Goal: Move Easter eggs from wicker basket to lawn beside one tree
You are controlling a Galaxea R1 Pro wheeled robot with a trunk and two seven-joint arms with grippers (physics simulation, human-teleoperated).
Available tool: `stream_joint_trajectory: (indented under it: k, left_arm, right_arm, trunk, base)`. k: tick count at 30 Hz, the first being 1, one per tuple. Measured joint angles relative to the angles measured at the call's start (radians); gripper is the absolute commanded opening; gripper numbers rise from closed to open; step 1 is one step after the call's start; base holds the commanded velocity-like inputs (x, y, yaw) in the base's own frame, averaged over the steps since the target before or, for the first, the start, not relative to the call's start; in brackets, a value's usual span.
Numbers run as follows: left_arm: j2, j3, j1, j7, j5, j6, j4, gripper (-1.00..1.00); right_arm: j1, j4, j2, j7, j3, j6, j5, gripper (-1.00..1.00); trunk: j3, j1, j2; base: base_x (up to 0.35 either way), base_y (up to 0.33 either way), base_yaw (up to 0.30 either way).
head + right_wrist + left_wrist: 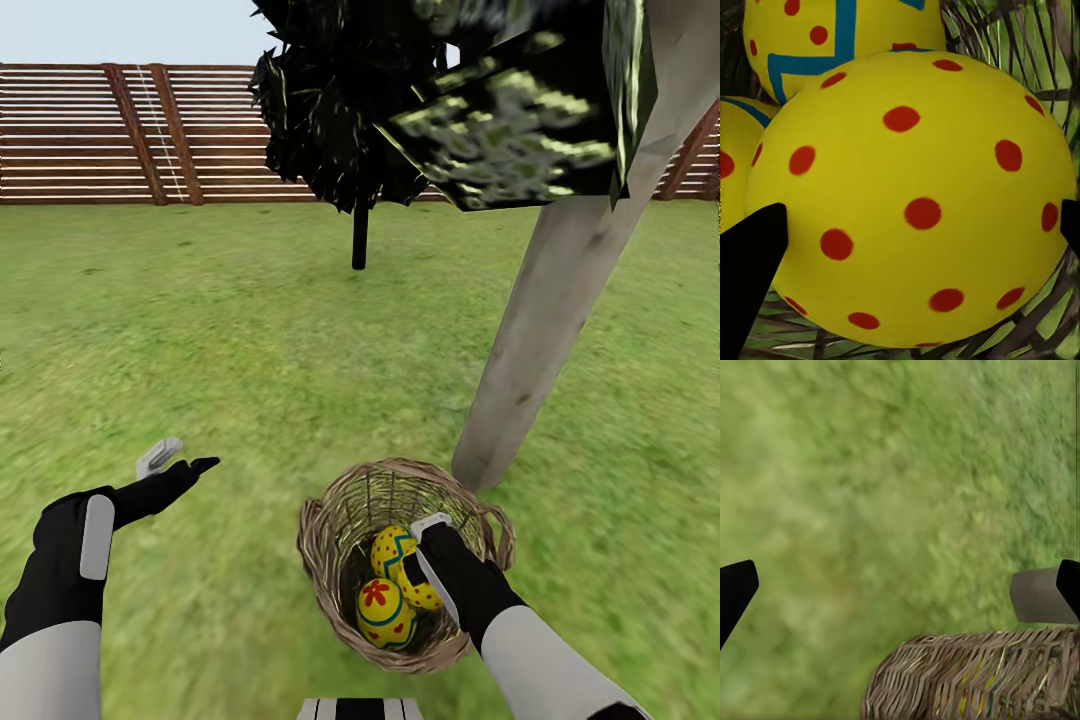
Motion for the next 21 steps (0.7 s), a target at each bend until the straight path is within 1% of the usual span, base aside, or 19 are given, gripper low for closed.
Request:
stream_joint_trajectory:
  k: [7, 11, 15, 16, 17, 19, 20, 21]
  left_arm:
    - [0.000, -0.003, 0.000, 0.000, 0.000, 0.001, 0.002, 1.00]
    - [0.000, -0.004, 0.000, 0.000, 0.000, 0.002, 0.003, 1.00]
    - [0.001, -0.005, 0.000, 0.001, -0.001, 0.004, 0.005, 1.00]
    - [0.002, -0.006, 0.000, 0.002, -0.002, 0.006, 0.007, 1.00]
    - [0.002, -0.006, 0.000, 0.003, -0.003, 0.006, 0.007, 1.00]
    - [0.004, -0.006, 0.000, 0.007, -0.004, 0.008, 0.008, 1.00]
    - [0.004, -0.006, 0.000, 0.008, -0.005, 0.008, 0.008, 1.00]
    - [0.004, -0.006, 0.000, 0.008, -0.005, 0.009, 0.008, 1.00]
  right_arm:
    - [0.000, -0.015, 0.001, 0.002, 0.003, 0.000, 0.001, -1.00]
    - [0.000, -0.021, 0.000, 0.040, 0.003, 0.006, 0.001, -1.00]
    - [0.002, -0.112, -0.004, 0.055, 0.003, 0.016, -0.001, -1.00]
    - [0.004, -0.133, -0.006, 0.068, 0.003, 0.018, -0.002, -1.00]
    - [0.006, -0.149, -0.007, 0.096, 0.003, 0.019, -0.004, -1.00]
    - [0.010, -0.209, -0.019, 0.221, 0.004, 0.035, -0.006, -1.00]
    - [0.011, -0.227, -0.023, 0.259, 0.004, 0.053, -0.005, -1.00]
    - [0.012, -0.234, -0.025, 0.272, 0.004, 0.060, -0.004, -1.00]
  trunk:
    - [0.027, -0.003, 0.002]
    - [0.043, -0.005, 0.003]
    - [0.058, -0.007, 0.004]
    - [0.062, -0.007, 0.004]
    - [0.066, -0.008, 0.004]
    - [0.074, -0.009, 0.004]
    - [0.077, -0.009, 0.005]
    - [0.081, -0.009, 0.005]
  base:
    - [0.000, 0.000, 0.000]
    - [0.000, 0.000, 0.000]
    - [0.000, 0.000, 0.000]
    - [0.000, 0.000, 0.000]
    - [0.000, 0.000, 0.000]
    - [-0.035, 0.000, 0.000]
    - [-0.197, 0.000, 0.000]
    - [-0.281, 0.000, 0.000]
